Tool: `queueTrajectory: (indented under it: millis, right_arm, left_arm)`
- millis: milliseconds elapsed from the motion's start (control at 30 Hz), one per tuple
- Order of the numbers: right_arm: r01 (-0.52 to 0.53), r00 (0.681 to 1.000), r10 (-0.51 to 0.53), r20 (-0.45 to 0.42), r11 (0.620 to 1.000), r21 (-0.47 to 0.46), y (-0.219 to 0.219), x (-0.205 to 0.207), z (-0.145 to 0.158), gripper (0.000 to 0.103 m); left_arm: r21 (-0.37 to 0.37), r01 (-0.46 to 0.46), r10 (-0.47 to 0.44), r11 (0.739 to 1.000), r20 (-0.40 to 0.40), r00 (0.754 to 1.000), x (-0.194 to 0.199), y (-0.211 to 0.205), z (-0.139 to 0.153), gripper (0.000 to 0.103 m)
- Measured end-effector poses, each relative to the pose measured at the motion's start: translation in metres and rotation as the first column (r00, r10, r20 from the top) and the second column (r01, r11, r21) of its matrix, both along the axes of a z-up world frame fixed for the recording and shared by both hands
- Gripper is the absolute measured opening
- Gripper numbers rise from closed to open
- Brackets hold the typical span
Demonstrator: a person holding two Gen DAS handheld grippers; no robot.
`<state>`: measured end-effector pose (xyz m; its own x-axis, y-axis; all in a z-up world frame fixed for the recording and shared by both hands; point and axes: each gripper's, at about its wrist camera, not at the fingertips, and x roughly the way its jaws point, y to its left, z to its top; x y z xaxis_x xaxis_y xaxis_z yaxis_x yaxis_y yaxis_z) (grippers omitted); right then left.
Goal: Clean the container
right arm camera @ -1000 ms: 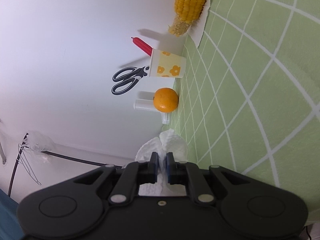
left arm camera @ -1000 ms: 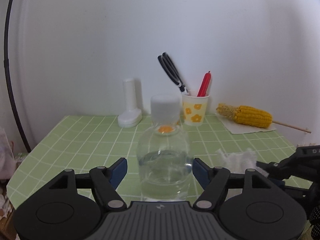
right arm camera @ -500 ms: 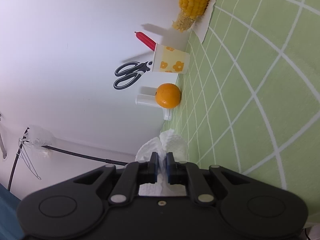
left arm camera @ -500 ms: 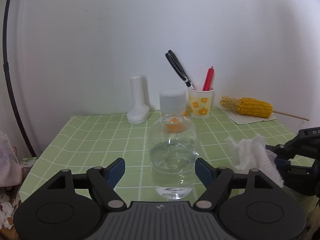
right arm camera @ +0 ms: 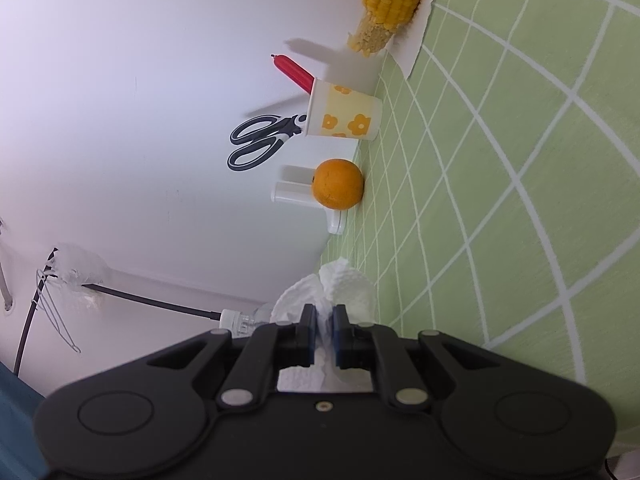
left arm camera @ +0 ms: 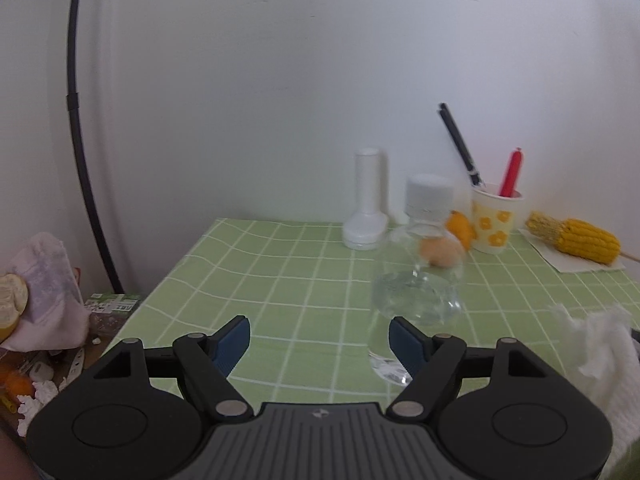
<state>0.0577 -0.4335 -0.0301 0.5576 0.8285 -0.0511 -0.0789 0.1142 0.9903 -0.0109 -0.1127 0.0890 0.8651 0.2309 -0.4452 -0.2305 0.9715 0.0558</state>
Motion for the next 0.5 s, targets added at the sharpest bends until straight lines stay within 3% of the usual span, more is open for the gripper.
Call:
queueTrajectory:
  millis: [100, 200, 400, 467, 500]
  right_arm:
    - [-0.001, 1.000, 0.001, 0.001, 1.000, -0.005, 0.001, 0.000, 0.000, 0.009]
    - [-0.004, 1.000, 0.004, 0.001, 1.000, -0.004, 0.001, 0.000, 0.000, 0.009]
    - [-0.012, 1.000, 0.012, 0.006, 1.000, -0.013, 0.005, 0.001, 0.001, 0.009]
    - [-0.012, 1.000, 0.012, 0.005, 1.000, -0.012, 0.005, 0.001, 0.001, 0.009]
    - [-0.011, 1.000, 0.011, 0.005, 1.000, -0.008, 0.005, 0.001, 0.001, 0.009]
  left_arm:
    - [-0.045, 0.015, -0.013, 0.999, 0.031, 0.999, -0.007, 0.001, 0.007, 0.078]
    - [-0.081, 0.100, -0.093, 0.992, 0.089, 0.992, -0.016, -0.006, 0.015, 0.078]
    - [-0.023, 0.180, -0.174, 0.983, 0.162, 0.971, -0.002, -0.035, 0.031, 0.079]
    - [-0.009, 0.185, -0.180, 0.983, 0.168, 0.969, 0.008, -0.043, 0.033, 0.076]
    - [-0.006, 0.182, -0.178, 0.983, 0.168, 0.970, 0.012, -0.046, 0.033, 0.070]
